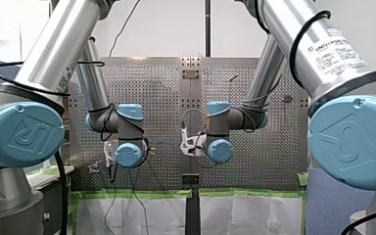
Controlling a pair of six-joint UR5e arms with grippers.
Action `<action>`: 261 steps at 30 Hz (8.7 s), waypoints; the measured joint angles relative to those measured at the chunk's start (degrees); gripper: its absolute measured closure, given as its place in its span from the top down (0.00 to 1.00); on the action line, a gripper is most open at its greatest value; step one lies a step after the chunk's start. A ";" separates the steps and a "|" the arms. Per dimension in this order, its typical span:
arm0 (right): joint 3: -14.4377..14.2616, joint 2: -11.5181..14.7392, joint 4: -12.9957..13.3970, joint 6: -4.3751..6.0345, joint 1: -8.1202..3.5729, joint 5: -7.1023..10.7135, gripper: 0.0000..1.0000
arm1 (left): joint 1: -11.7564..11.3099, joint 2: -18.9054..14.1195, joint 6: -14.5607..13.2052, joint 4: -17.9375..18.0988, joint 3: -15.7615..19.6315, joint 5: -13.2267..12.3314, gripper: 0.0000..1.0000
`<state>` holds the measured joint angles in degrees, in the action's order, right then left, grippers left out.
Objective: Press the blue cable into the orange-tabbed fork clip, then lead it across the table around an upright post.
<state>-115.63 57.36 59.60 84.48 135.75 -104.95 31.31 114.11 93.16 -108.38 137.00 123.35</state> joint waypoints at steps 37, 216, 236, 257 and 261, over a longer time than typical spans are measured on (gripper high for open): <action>0.00 0.00 0.00 0.00 0.00 0.00 0.00 | 0.00 0.00 0.00 0.00 0.00 0.00 0.00; 22.87 -19.86 -12.37 10.42 -3.95 9.64 0.00 | -25.70 17.65 10.43 3.54 -7.39 -25.06 0.00; 23.36 -21.81 -12.67 9.33 -4.83 9.36 0.00 | -30.19 17.69 10.71 0.53 -10.49 -27.18 0.00; 25.90 -24.32 -13.11 9.32 -5.25 9.50 0.00 | -30.26 17.78 10.95 0.16 -11.91 -29.27 0.00; 26.54 -24.52 -13.27 9.32 -5.26 9.51 0.00 | -30.20 19.02 10.69 0.15 -12.48 -28.84 0.00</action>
<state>-89.09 32.84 46.32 93.80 130.49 -95.44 1.11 133.13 103.85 -108.23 124.52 94.51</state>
